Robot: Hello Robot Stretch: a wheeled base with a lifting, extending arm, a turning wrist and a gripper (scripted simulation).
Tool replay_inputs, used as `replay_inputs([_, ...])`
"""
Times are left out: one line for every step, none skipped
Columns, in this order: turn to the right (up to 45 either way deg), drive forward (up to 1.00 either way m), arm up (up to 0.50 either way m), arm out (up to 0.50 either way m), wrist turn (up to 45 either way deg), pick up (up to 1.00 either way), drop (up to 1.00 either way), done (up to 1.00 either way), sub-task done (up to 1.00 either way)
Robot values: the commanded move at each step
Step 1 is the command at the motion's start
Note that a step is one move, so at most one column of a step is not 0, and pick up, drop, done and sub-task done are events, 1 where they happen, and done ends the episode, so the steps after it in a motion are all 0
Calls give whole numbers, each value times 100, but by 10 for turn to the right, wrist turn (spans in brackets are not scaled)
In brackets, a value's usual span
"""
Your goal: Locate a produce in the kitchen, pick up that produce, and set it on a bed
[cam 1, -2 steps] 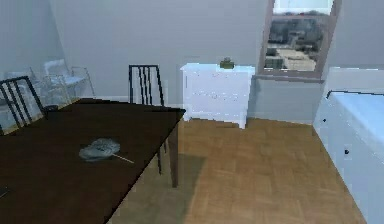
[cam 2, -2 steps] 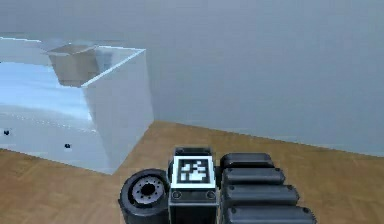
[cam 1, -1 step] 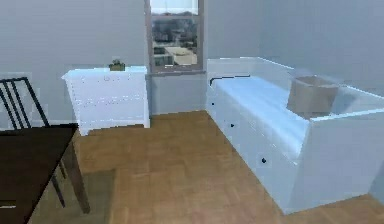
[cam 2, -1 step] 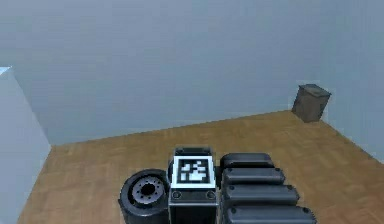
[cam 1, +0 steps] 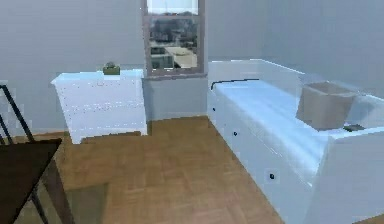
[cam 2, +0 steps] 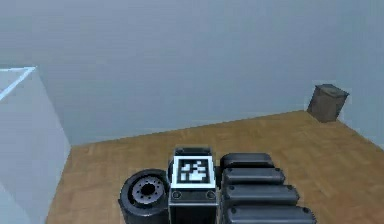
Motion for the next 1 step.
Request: replay_inputs([0, 100, 0, 0, 0, 0, 0, 0, 0])
